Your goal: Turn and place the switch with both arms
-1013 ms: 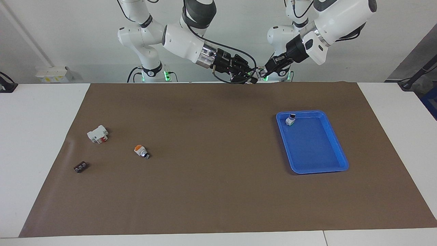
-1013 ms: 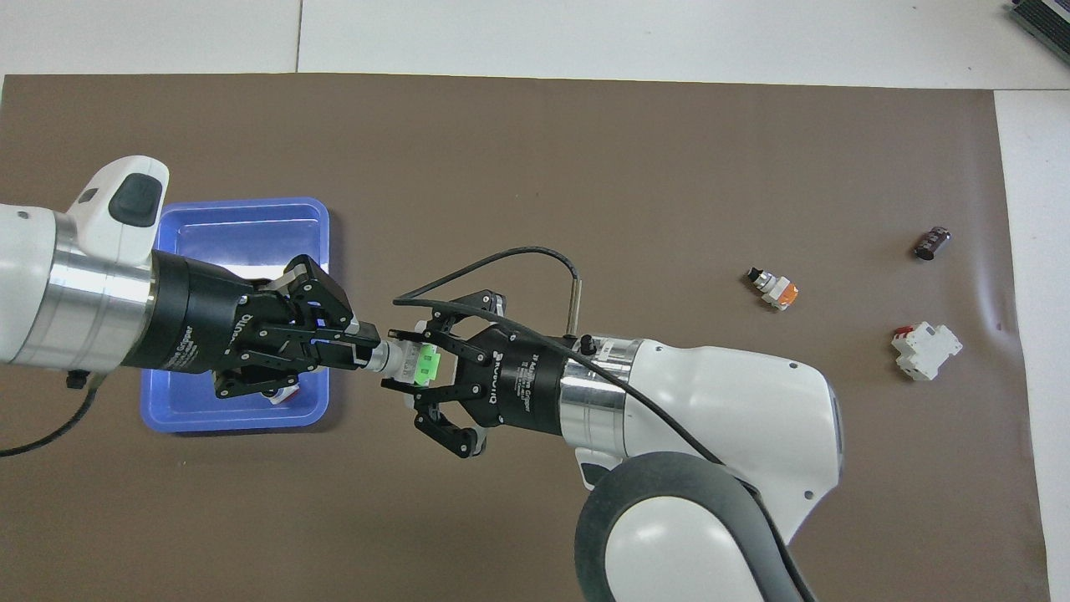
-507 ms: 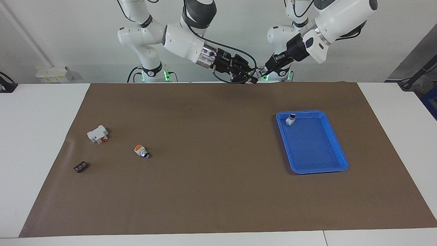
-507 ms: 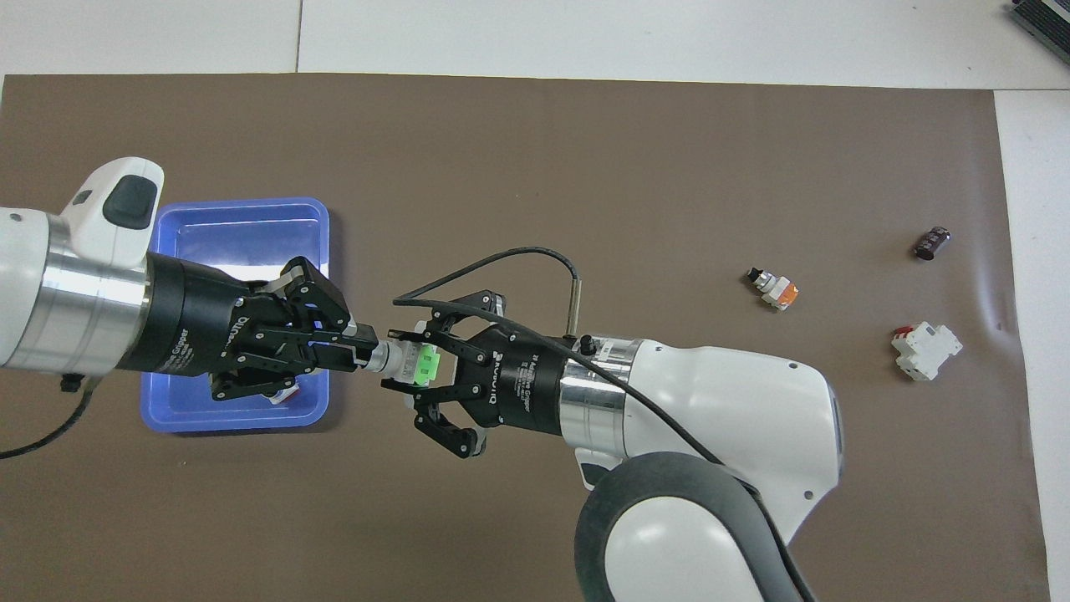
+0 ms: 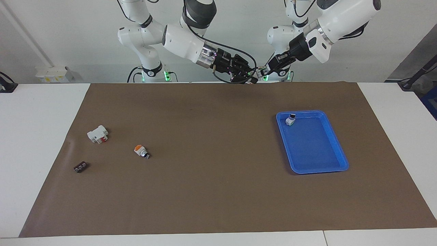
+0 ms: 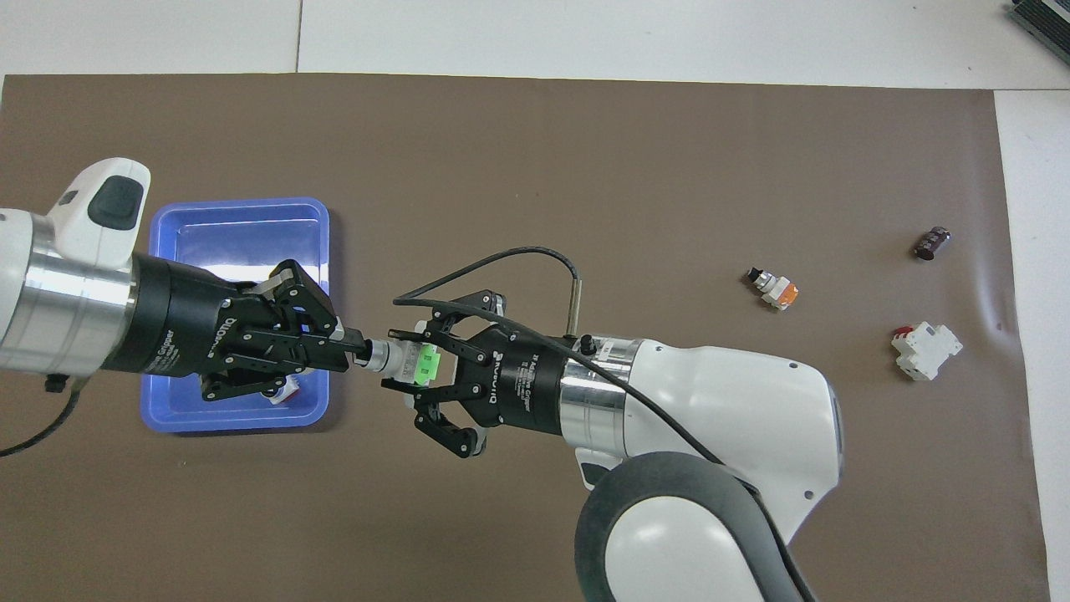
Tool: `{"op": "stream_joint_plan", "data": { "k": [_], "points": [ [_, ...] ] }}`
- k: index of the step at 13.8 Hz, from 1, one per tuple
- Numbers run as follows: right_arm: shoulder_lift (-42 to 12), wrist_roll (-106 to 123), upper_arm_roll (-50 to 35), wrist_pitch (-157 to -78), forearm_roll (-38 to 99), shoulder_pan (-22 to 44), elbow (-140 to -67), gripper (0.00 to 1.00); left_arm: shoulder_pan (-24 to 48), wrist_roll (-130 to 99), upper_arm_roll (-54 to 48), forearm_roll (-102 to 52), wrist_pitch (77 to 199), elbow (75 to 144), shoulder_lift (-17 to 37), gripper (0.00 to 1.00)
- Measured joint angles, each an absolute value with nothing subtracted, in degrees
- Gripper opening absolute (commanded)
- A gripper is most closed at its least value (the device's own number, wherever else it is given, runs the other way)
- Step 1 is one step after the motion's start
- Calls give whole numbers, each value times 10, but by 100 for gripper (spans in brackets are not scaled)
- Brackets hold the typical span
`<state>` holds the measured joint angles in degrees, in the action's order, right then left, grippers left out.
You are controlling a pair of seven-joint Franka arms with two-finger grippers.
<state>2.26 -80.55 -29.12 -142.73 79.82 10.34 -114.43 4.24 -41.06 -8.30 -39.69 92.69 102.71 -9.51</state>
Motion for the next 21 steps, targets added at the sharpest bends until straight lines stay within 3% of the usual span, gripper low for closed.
{"op": "stream_joint_plan", "data": {
  "k": [14, 18, 21],
  "points": [
    [22, -806, -291, -1427, 798, 103, -1144, 0, 43, -405, -90, -405, 928, 1029, -98, 16],
    [21, -806, -291, -1427, 798, 103, -1144, 0, 43, -405, -90, -406, 932, 1032, -99, 0],
    [18, -806, -291, -1427, 798, 103, -1144, 0, 43, -405, -90, -410, 946, 1044, -105, 0]
  ]
}}
